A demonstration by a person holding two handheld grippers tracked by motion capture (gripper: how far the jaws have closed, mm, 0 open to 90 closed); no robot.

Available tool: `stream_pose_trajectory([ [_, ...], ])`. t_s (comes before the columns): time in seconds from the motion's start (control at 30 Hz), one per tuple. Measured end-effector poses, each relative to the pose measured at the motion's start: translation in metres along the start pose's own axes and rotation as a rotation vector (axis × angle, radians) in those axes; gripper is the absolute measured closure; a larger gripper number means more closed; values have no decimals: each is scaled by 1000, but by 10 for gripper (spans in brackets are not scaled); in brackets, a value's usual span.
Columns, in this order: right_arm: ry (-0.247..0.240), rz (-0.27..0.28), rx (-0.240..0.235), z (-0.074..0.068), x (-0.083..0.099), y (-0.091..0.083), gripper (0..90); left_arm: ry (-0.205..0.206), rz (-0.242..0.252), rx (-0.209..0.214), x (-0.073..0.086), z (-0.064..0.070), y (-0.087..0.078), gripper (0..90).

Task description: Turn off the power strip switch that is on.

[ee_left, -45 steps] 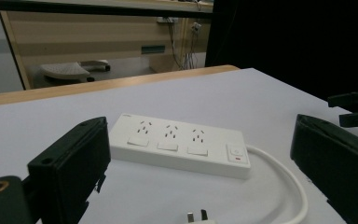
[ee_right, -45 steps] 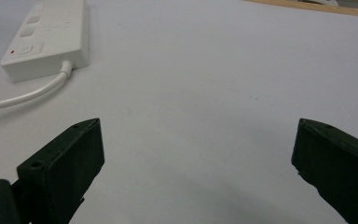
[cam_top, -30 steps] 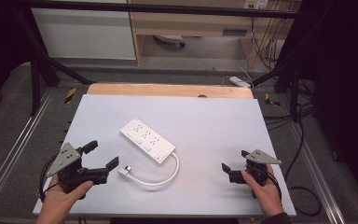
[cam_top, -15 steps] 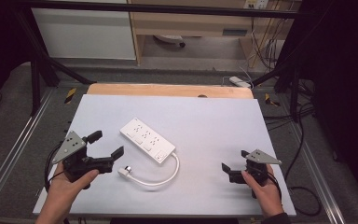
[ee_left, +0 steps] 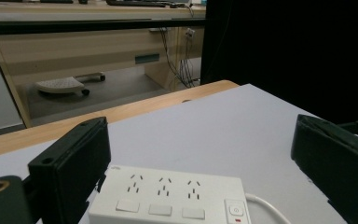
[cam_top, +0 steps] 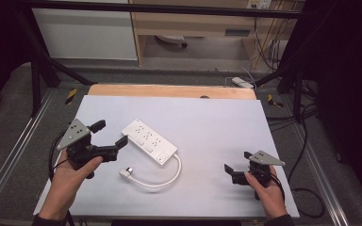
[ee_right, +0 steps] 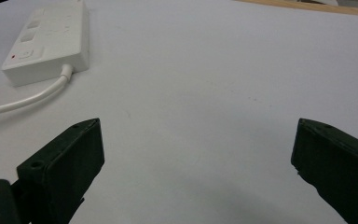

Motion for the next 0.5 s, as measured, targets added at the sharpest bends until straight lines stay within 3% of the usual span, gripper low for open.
stream_pose_trajectory([
  [0.2,-2,1,4,-1,0,-1,29,19,-17,-13,-4,-6,15,46],
  [0.4,3,12,4,0,-2,-2,30,18,-7,-56,-8,-17,24,48],
  [0.5,0,11,3,-1,-2,-3,28,13,0,-50,-10,-18,25,50],
])
Point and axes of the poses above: each handheld gripper's, and its own axes: y roughly forward along the jaws, x roughly out of its underside, z roughly to its right, the point moved 8 cm from there along y, roughly forward along the jaws, and after that the axes turned 6 degrees about y, right-handed, at the moved point
